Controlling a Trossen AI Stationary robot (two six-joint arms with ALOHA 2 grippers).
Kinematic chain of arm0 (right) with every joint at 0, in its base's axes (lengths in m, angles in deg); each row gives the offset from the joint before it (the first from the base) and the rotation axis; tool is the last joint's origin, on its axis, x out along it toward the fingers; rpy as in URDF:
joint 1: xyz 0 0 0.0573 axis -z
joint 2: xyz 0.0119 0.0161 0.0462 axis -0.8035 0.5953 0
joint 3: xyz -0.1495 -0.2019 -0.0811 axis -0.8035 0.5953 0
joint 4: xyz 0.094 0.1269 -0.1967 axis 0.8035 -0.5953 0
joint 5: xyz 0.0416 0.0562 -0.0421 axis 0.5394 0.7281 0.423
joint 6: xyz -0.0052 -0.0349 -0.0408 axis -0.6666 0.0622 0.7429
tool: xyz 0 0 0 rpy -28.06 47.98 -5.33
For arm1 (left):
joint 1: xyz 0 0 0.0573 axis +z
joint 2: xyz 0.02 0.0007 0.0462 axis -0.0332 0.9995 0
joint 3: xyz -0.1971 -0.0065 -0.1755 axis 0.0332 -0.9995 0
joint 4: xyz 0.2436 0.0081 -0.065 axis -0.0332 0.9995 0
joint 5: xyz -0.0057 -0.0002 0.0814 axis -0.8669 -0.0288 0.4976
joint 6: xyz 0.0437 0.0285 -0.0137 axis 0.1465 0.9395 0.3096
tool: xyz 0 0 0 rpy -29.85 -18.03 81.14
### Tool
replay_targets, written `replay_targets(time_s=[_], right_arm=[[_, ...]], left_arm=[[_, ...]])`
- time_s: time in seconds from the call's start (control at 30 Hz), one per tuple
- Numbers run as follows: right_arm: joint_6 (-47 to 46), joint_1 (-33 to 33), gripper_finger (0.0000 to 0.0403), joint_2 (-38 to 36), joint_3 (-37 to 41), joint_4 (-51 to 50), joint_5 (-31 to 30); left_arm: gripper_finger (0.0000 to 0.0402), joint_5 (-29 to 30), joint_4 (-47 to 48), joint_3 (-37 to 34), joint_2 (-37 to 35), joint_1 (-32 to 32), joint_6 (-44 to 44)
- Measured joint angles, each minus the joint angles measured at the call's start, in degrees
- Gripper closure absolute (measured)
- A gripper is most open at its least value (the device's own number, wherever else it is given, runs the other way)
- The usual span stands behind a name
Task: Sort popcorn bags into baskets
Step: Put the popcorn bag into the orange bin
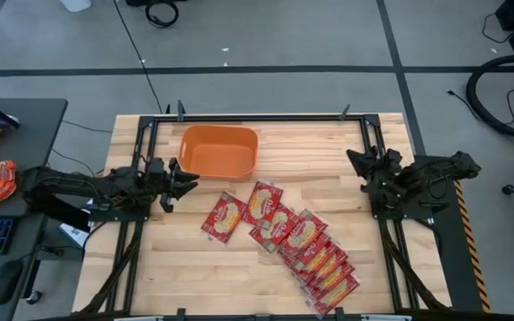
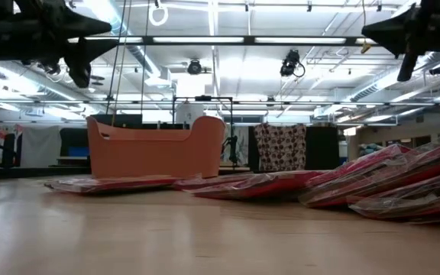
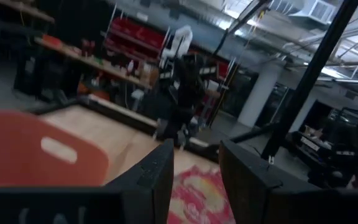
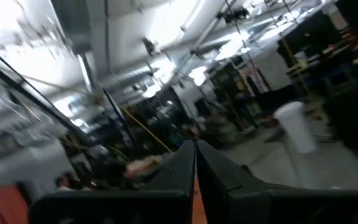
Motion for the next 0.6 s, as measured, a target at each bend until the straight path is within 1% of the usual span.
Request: replay_targets(time_s=[0.17, 0.27, 0.37, 0.5, 0.6], right_arm=[[-0.24, 2.89, 0.038, 7.12, -3.29, -3.24, 4.3], [-1.66, 4.46, 0.038, 12.39, -6.64, -7.86, 5.95], [-1.61, 5.13, 0.038, 18.16, -9.81, -12.89, 8.72], [-1.33, 5.11, 0.0372, 26.67, -14.32, -19.36, 11.6], [-1.32, 4.65, 0.0357, 33.87, -17.24, -22.95, 14.43]], left_arm=[[0.0269, 0.03, -5.74, 0.0, 1.82, 0.0, 6.22], [0.0269, 0.03, -9.43, 0.0, 3.23, 0.0, 10.21], [0.0269, 0.05, -10.47, 0.0, 4.27, 0.0, 13.42], [0.0269, 0.05, -10.26, 0.0, 5.85, 0.0, 13.52], [0.0269, 0.07, -10.4, 0.0, 6.44, 0.0, 13.46]])
